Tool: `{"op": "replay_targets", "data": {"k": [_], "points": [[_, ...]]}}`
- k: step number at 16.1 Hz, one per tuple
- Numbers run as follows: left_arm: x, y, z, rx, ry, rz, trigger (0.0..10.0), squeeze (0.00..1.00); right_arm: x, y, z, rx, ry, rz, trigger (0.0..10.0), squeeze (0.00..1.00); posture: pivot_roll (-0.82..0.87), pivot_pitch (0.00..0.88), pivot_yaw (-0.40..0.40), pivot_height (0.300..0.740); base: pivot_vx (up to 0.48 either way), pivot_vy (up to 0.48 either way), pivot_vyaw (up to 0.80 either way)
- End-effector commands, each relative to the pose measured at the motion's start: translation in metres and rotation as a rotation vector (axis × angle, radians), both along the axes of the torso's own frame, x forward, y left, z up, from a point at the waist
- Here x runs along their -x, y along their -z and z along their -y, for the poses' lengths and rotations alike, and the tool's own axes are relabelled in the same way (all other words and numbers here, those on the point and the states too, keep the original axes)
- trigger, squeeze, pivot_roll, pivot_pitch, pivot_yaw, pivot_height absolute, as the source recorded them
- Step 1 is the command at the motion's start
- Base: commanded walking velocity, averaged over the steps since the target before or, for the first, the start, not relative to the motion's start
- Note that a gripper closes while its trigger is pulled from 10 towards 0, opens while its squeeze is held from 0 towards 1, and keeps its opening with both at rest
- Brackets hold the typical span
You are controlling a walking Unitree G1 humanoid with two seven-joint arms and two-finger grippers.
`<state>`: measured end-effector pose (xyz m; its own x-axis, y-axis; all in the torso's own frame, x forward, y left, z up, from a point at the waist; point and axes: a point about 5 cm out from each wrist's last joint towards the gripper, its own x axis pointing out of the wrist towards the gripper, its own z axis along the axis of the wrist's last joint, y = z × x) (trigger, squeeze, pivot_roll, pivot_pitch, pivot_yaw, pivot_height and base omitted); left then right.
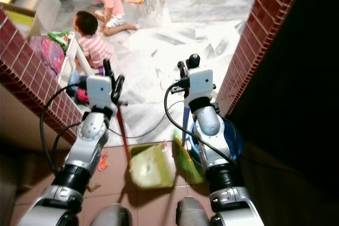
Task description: Sweep floor
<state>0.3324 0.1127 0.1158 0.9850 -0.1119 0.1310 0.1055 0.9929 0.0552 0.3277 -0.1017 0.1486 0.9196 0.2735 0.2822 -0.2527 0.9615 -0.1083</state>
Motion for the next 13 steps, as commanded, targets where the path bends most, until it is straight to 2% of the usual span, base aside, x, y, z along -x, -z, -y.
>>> {"op": "replay_targets", "data": {"k": [1,3,8,10,13], "points": [[0.000,-0.004,-0.011,-0.032,-0.036,0.032,10.0,0.00,0.000,-0.014,-0.008,-0.006,-0.031,0.065,10.0,0.00,-0.10,0.075,0.012,0.740,0.000,0.000,0.00],[-0.001,-0.005,-0.013,-0.065,-0.060,0.041,10.0,0.00,0.000,-0.013,-0.008,-0.005,-0.032,0.060,10.0,0.00,-0.10,0.084,0.013,0.740,0.000,0.000,0.00],[-0.004,-0.006,-0.018,-0.070,-0.084,0.038,10.0,0.00,0.001,-0.009,-0.008,-0.005,-0.033,0.040,10.0,0.00,-0.10,0.099,0.009,0.740,0.000,0.000,0.00],[-0.004,-0.004,-0.018,-0.087,-0.106,0.032,10.0,0.00,0.001,-0.006,-0.011,-0.011,-0.070,0.012,10.0,0.00,-0.11,0.104,0.006,0.740,0.000,0.000,0.00],[-0.005,-0.002,-0.018,-0.124,-0.143,0.073,10.0,0.00,0.002,-0.004,-0.015,-0.018,-0.095,-0.001,10.0,0.00,-0.11,0.110,0.006,0.740,0.000,0.000,0.00]]}}
